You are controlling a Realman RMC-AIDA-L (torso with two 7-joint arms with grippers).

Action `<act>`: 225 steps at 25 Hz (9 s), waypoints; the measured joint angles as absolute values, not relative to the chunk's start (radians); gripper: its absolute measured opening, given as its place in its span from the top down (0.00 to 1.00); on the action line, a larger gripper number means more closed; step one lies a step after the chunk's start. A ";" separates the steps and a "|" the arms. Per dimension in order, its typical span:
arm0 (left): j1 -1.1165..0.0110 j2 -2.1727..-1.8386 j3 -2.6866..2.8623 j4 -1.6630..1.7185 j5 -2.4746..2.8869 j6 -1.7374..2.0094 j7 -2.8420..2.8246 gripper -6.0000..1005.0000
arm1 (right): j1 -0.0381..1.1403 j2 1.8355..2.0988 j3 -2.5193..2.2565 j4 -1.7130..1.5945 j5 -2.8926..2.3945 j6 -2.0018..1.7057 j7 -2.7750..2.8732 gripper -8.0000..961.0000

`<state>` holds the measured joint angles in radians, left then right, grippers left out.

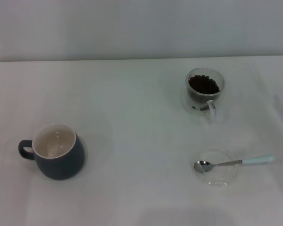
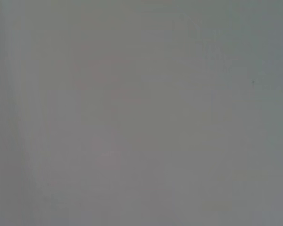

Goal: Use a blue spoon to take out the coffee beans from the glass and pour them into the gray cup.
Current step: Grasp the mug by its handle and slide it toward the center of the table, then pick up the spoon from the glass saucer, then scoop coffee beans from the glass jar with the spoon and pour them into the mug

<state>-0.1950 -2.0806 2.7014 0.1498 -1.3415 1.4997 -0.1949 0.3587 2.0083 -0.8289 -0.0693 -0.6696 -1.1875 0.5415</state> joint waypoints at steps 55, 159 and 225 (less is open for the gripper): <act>-0.328 -2.082 2.708 -0.018 -0.888 1.215 -0.149 0.16 | 0.369 2.016 -0.824 0.029 -0.670 -1.385 0.578 0.09; -0.207 -2.080 2.711 0.192 -1.110 1.382 0.011 0.14 | 0.244 2.017 -0.506 0.477 -1.052 -1.442 0.899 0.10; -0.261 -2.085 2.701 0.195 -1.140 1.318 -0.030 0.14 | 0.439 2.005 -0.979 -0.592 -1.188 -1.029 1.273 0.84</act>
